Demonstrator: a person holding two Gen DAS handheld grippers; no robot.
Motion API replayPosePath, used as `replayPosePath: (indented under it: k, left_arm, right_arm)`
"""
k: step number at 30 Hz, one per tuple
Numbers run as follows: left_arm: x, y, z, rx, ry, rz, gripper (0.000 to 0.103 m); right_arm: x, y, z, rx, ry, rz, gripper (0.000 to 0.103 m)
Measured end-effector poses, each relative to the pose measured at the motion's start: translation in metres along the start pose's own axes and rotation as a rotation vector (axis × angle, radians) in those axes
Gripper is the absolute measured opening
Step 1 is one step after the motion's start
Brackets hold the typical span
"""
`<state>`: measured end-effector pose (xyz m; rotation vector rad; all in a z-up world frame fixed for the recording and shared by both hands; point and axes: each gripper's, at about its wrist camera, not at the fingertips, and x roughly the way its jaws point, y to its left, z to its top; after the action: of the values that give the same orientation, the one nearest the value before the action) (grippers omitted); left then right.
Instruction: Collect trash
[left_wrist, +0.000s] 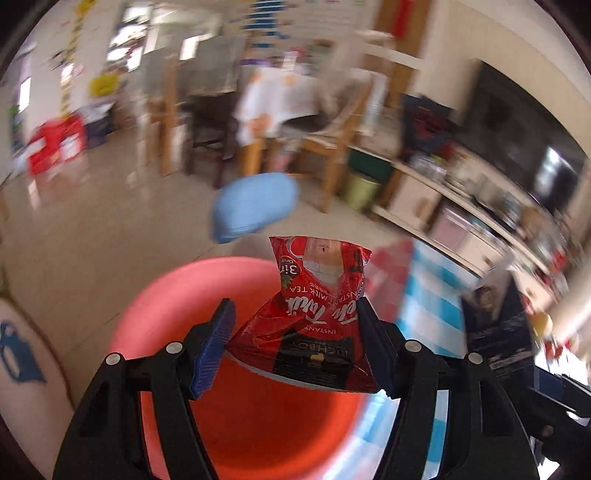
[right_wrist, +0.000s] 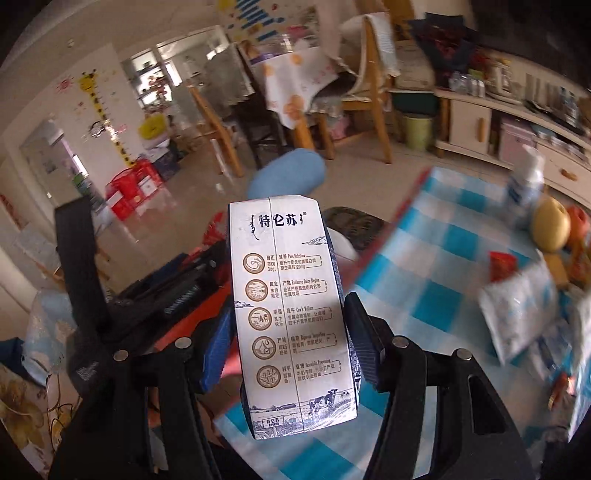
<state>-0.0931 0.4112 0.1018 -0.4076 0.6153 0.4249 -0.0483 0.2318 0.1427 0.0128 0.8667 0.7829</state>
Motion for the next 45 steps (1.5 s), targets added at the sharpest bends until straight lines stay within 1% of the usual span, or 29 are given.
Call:
replayPosePath:
  k: [2,4,6,8,10,11,13,16,18,20,21,23,25,26,28,31,32,34,38,40,43,45]
  left_arm:
    - [0.008,0.023,0.005,-0.065,0.014,0.049,0.067]
    - [0.015,0.040,0.007,-0.112,0.030,0.083,0.067]
    - [0.020,0.056,0.008,-0.152,0.049,0.094,0.067]
    - [0.028,0.063,0.008,-0.177,0.074,0.115,0.068]
    - [0.032,0.069,0.008,-0.201,0.082,0.131,0.068]
    - [0.034,0.071,0.009,-0.207,0.080,0.137,0.069]
    - [0.034,0.074,0.008,-0.210,0.076,0.163,0.071]
    - [0.034,0.074,0.007,-0.222,0.065,0.185,0.074]
    - [0.032,0.073,0.006,-0.219,0.043,0.191,0.074]
    - [0.029,0.067,0.006,-0.195,0.015,0.192,0.074]
    - [0.025,0.059,0.005,-0.176,-0.014,0.184,0.074]
    - [0.020,0.049,0.007,-0.158,-0.065,0.160,0.075]
    - [0.014,0.035,0.007,-0.139,-0.121,0.119,0.080]
    - [0.011,0.027,0.006,-0.120,-0.146,0.092,0.080]
    - [0.007,0.011,0.006,-0.087,-0.174,0.063,0.081]
    - [-0.001,-0.014,0.002,-0.032,-0.230,0.002,0.087]
    - [-0.002,-0.020,0.001,-0.019,-0.238,-0.012,0.087]
    - [-0.005,-0.036,0.000,0.016,-0.241,-0.053,0.087]
    - [-0.008,-0.063,-0.003,0.076,-0.238,-0.092,0.087]
    - [-0.007,-0.078,-0.006,0.106,-0.219,-0.123,0.087]
    - [-0.004,-0.097,-0.011,0.145,-0.185,-0.149,0.087]
    - [-0.002,-0.107,-0.015,0.164,-0.156,-0.182,0.087]
  right_arm:
    - [0.017,0.018,0.010,-0.011,0.004,0.035,0.060]
    - [0.028,0.029,0.016,-0.015,0.009,0.050,0.060]
    - [0.045,0.039,0.021,-0.011,0.011,0.068,0.060]
    - [0.057,0.045,0.022,-0.005,0.018,0.075,0.061]
    - [0.071,0.047,0.023,0.006,0.023,0.065,0.063]
    - [0.076,0.046,0.021,0.019,0.034,0.080,0.063]
    - [0.080,0.041,0.018,0.054,0.040,0.093,0.078]
    - [0.073,0.035,0.011,0.095,0.009,0.109,0.079]
    - [0.064,0.031,0.008,0.097,-0.012,0.080,0.080]
    - [0.052,0.026,0.004,0.087,-0.030,0.057,0.080]
    - [0.047,0.024,0.003,0.082,-0.037,0.042,0.080]
    - [0.032,0.017,-0.003,0.070,-0.057,-0.022,0.081]
    - [0.020,0.009,-0.009,0.065,-0.073,-0.060,0.081]
    - [0.011,0.003,-0.013,0.066,-0.084,-0.094,0.081]
    - [-0.002,-0.008,-0.020,0.067,-0.096,-0.149,0.081]
    - [-0.031,-0.023,-0.038,0.058,-0.120,-0.248,0.082]
    - [-0.039,-0.026,-0.043,0.054,-0.126,-0.274,0.082]
    - [-0.054,-0.031,-0.051,0.049,-0.135,-0.315,0.085]
    - [-0.091,-0.041,-0.072,0.029,-0.147,-0.394,0.088]
    - [-0.103,-0.044,-0.079,0.021,-0.135,-0.404,0.097]
    - [-0.116,-0.053,-0.081,0.020,-0.115,-0.394,0.099]
    - [-0.125,-0.060,-0.080,0.033,-0.123,-0.387,0.099]
